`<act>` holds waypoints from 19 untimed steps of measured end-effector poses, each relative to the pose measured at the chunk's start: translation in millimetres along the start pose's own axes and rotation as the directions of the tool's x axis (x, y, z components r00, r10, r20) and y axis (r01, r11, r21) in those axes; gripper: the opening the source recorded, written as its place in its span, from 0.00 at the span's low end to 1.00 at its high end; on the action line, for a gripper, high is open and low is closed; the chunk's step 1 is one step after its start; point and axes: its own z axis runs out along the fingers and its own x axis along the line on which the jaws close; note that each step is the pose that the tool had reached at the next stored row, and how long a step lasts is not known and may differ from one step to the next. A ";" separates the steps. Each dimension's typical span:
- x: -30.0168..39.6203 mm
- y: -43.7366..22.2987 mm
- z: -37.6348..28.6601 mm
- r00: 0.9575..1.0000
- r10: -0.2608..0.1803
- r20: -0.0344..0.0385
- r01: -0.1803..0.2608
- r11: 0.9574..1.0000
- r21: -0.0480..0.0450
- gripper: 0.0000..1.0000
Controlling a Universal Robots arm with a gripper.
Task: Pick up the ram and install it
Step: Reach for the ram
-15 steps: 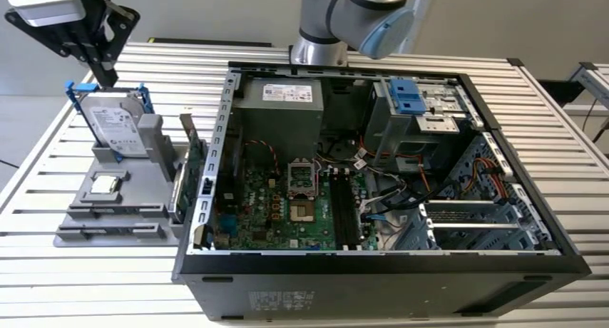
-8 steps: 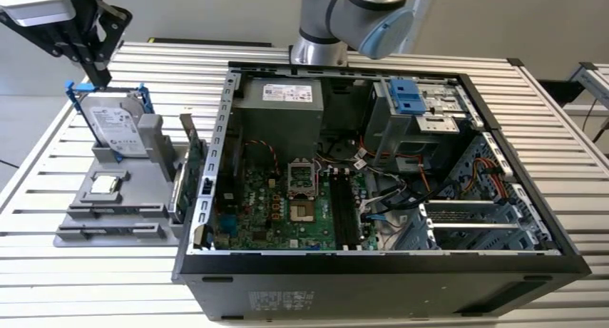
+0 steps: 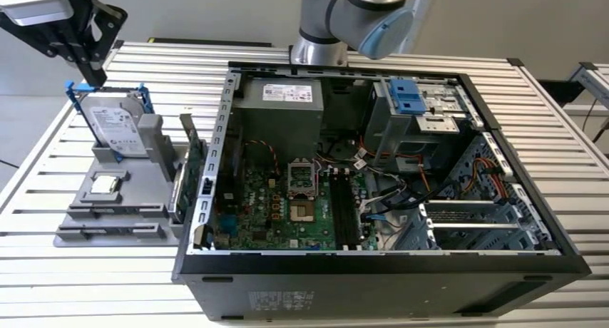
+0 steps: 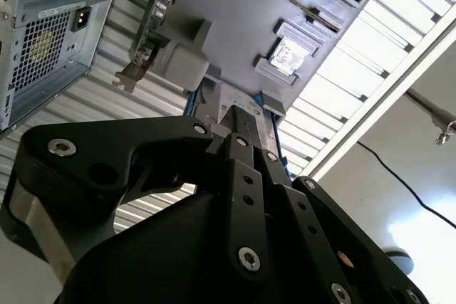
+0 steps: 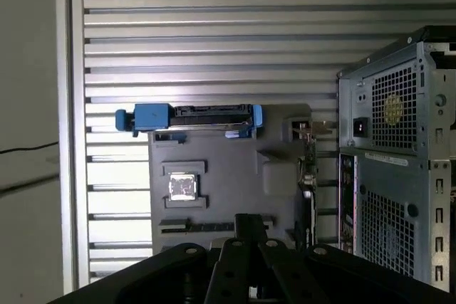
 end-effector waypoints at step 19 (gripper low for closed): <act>16.5 -0.4 -0.3 0.999 -0.035 -0.002 0.035 0.999 -0.001 0.00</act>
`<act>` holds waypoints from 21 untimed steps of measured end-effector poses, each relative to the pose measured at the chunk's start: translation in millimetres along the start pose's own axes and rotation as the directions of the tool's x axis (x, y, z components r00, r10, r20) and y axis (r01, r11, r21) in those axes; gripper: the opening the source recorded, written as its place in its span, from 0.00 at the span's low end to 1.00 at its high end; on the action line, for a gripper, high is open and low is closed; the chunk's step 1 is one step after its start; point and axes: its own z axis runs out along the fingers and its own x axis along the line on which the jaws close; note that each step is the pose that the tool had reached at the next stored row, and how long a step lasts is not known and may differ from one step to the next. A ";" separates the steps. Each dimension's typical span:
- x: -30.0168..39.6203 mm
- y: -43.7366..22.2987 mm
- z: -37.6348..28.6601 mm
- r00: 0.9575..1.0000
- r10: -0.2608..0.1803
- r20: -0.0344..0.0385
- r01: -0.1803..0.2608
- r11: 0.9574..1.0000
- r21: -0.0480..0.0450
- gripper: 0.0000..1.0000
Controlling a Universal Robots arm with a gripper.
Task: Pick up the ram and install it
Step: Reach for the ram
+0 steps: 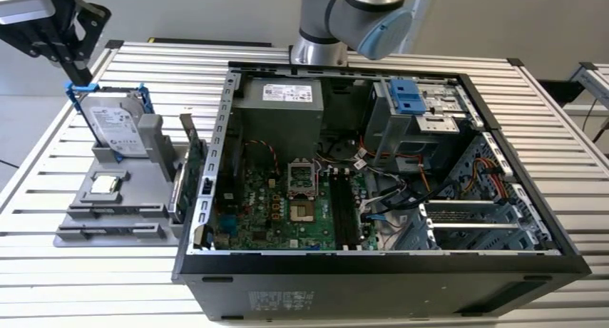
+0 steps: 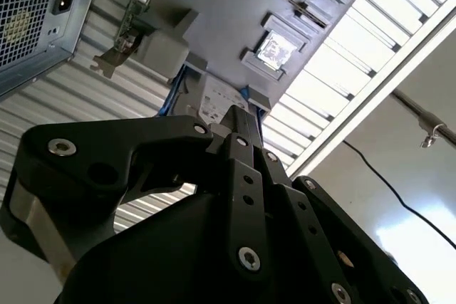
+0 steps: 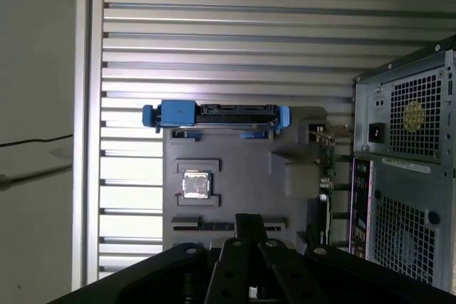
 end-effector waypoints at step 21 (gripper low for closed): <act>-0.1 -15.7 -0.6 1.000 0.000 0.000 0.000 1.000 0.000 0.00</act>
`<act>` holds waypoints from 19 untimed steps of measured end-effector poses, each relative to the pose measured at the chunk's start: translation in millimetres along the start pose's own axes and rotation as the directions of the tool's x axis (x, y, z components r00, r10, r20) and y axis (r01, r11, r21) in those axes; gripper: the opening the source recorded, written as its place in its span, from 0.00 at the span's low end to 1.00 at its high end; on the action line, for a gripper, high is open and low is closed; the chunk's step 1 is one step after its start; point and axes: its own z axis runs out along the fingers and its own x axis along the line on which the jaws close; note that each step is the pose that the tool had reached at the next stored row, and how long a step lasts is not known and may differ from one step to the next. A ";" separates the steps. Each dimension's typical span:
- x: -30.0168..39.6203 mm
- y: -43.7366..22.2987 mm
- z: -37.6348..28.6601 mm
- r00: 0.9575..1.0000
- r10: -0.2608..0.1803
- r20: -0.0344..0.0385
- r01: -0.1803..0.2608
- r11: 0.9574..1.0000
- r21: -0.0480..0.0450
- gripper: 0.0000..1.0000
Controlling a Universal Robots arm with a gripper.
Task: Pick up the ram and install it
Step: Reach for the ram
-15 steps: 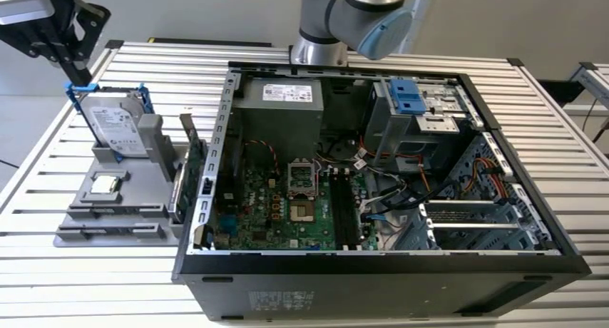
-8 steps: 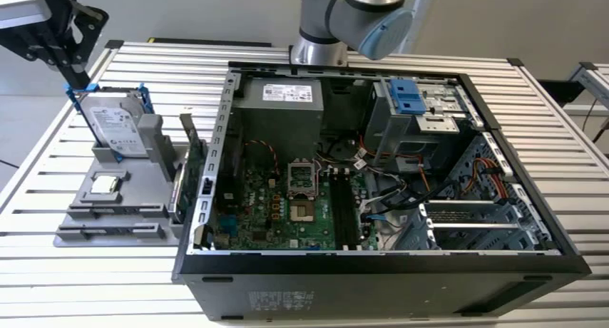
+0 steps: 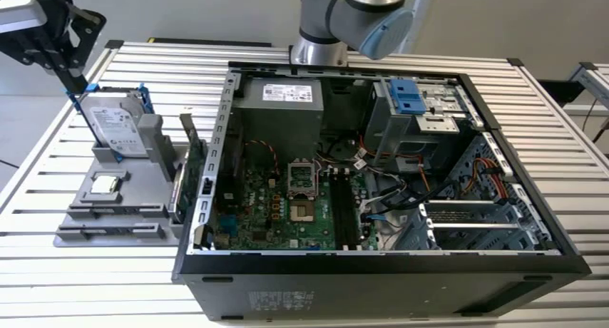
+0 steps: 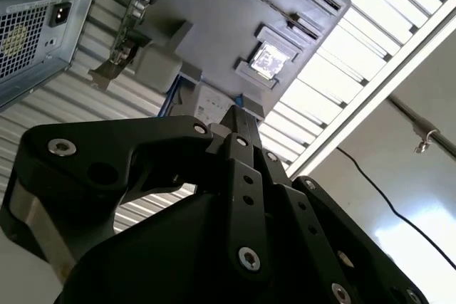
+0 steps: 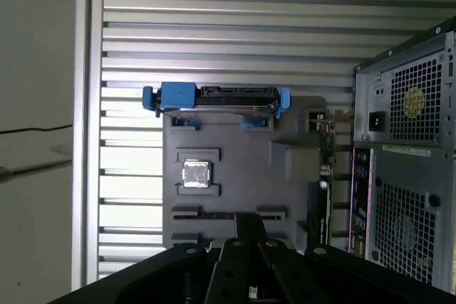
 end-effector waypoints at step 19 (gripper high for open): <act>-0.1 -20.4 -1.0 1.000 0.000 0.000 0.000 1.000 0.000 0.00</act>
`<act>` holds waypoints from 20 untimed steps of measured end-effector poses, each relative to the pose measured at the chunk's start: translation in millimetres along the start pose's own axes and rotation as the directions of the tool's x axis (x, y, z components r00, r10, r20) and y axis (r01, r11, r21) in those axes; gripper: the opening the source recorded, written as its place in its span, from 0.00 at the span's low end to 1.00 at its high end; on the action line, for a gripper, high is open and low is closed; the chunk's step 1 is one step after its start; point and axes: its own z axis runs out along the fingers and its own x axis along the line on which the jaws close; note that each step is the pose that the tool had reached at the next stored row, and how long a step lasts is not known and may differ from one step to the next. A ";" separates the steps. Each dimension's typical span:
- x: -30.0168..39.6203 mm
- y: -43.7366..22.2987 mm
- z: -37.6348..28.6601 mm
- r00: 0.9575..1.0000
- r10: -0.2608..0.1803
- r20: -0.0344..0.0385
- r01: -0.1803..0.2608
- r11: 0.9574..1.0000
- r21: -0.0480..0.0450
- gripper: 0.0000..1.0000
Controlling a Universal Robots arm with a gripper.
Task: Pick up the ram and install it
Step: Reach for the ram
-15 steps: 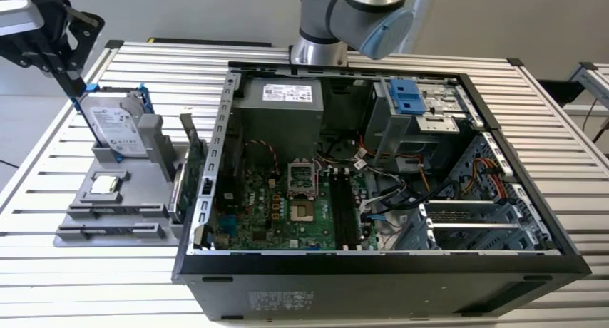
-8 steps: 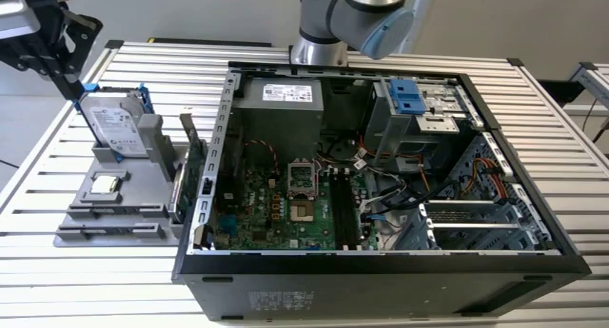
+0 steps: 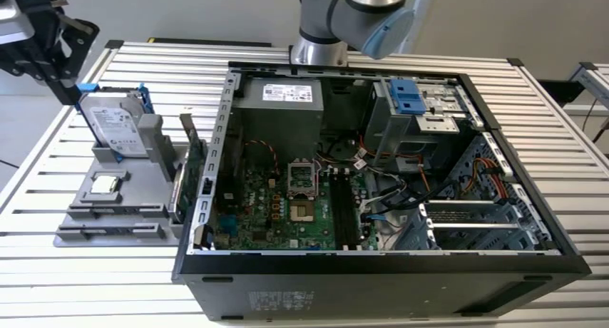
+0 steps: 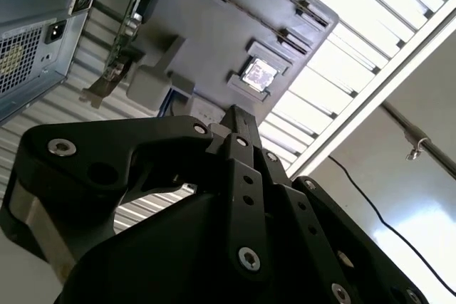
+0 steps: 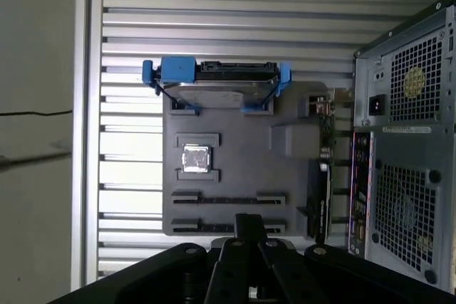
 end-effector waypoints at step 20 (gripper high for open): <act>0.2 -26.2 -1.3 1.000 0.000 0.000 0.000 1.000 0.000 0.00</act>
